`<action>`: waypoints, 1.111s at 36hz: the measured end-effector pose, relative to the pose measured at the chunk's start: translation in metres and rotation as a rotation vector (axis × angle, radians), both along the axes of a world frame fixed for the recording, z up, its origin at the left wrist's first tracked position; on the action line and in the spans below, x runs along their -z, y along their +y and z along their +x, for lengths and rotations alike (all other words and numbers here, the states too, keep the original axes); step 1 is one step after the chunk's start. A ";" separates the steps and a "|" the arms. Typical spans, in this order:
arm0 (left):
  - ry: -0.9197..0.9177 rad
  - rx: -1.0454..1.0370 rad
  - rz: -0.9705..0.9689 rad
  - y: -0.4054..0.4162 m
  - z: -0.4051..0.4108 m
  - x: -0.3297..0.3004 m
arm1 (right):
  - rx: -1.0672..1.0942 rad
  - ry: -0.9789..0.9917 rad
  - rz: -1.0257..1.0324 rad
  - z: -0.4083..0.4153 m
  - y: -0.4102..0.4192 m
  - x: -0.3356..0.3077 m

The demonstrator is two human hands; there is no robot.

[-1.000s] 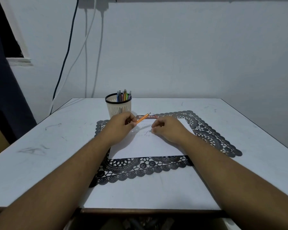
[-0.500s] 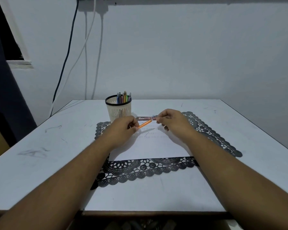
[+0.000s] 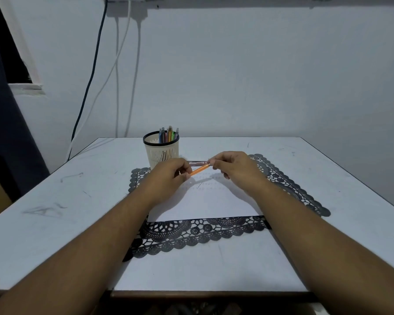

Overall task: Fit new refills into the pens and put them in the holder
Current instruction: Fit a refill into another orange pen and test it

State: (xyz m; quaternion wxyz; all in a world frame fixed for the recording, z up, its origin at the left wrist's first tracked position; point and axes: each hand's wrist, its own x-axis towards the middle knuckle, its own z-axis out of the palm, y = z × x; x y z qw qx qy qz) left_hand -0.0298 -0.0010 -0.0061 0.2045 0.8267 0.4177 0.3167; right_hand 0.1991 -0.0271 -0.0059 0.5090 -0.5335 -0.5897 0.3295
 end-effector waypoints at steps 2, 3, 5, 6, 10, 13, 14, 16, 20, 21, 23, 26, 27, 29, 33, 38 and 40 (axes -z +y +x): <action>0.000 0.002 0.016 0.000 0.000 0.000 | 0.001 -0.021 0.005 -0.001 0.000 -0.001; -0.005 0.002 0.019 0.001 0.000 0.000 | -0.006 -0.020 0.005 -0.001 -0.001 -0.001; -0.026 0.003 0.018 0.001 0.001 0.002 | -0.011 0.000 0.005 -0.003 -0.003 -0.003; -0.046 0.007 0.012 0.002 0.002 0.003 | -0.006 0.023 0.011 -0.004 -0.004 -0.004; -0.159 0.049 0.003 0.000 0.007 0.005 | -0.004 0.194 0.013 -0.014 -0.005 -0.006; -0.238 0.078 0.013 -0.005 0.013 0.004 | -0.098 0.262 -0.043 -0.026 -0.006 -0.005; -0.261 0.085 0.010 -0.007 0.015 0.003 | -0.114 0.257 -0.030 -0.029 -0.006 -0.005; -0.295 0.101 -0.002 -0.008 0.016 0.003 | -0.085 0.239 0.046 -0.035 -0.008 -0.008; -0.237 0.123 -0.057 -0.009 0.015 0.005 | -0.042 0.394 0.180 -0.040 -0.011 -0.019; -0.203 0.135 -0.061 -0.009 0.015 0.006 | -0.059 0.475 0.184 -0.041 -0.012 -0.022; -0.153 0.167 -0.059 -0.009 0.015 0.009 | -0.127 0.663 0.156 -0.043 -0.014 -0.027; -0.157 0.209 -0.083 -0.011 0.018 0.011 | -0.258 0.886 0.111 -0.044 -0.016 -0.030; -0.154 0.214 -0.088 -0.011 0.018 0.011 | -0.299 0.934 0.099 -0.044 -0.016 -0.031; -0.138 0.211 -0.078 -0.010 0.020 0.012 | -0.364 0.989 0.081 -0.041 -0.017 -0.031; -0.170 0.194 -0.076 -0.007 0.019 0.012 | -0.422 1.030 0.081 -0.037 -0.019 -0.032; -0.222 0.185 -0.065 -0.005 0.018 0.012 | -0.431 1.036 0.089 -0.037 -0.020 -0.032; -0.232 0.180 -0.061 -0.004 0.018 0.012 | -0.426 1.023 0.087 -0.037 -0.019 -0.032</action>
